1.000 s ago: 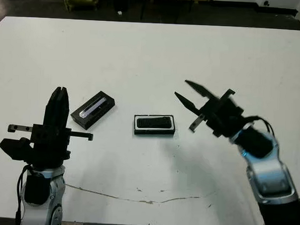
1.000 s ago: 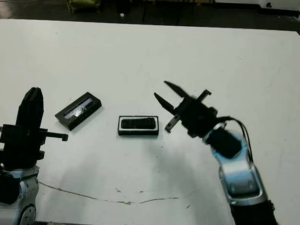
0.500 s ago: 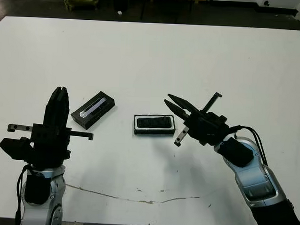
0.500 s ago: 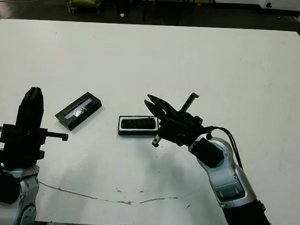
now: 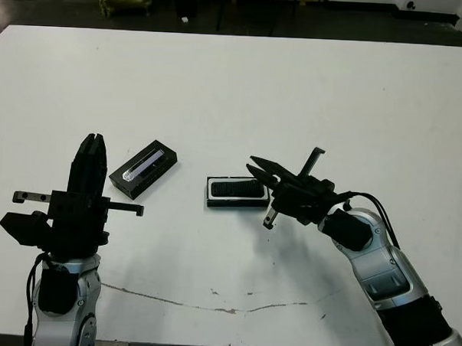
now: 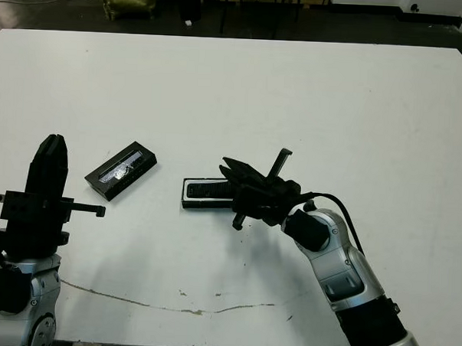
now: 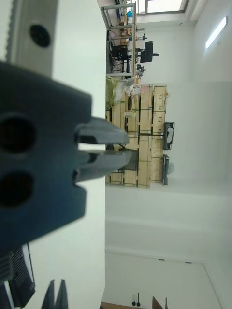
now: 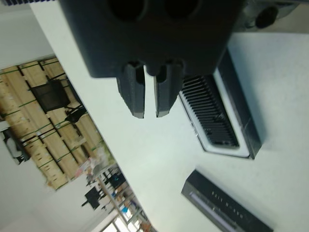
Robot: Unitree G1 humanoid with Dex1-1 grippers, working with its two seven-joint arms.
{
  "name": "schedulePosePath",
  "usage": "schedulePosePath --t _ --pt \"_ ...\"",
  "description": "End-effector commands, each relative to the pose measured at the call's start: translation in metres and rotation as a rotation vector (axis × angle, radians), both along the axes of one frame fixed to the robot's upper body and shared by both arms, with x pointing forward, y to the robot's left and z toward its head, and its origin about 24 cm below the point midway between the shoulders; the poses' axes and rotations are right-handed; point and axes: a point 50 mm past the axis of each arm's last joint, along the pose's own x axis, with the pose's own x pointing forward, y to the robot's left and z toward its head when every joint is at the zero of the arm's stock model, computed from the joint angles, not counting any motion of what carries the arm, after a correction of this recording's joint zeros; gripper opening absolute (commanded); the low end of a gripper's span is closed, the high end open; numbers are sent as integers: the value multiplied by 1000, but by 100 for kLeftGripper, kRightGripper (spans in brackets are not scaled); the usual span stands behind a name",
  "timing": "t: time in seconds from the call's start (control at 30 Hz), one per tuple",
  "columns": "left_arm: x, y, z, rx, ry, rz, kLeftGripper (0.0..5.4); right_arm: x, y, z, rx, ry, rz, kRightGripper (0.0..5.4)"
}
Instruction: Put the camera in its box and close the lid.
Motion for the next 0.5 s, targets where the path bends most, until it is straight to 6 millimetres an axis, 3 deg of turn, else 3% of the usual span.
schedulePosePath --t 0.03,0.5 --pt "-2 1 -5 -6 34 7 0 -4 -2 -10 -51 53 -1 1" --pt "-2 2 -5 2 23 8 0 -19 -10 -40 -143 215 14 1"
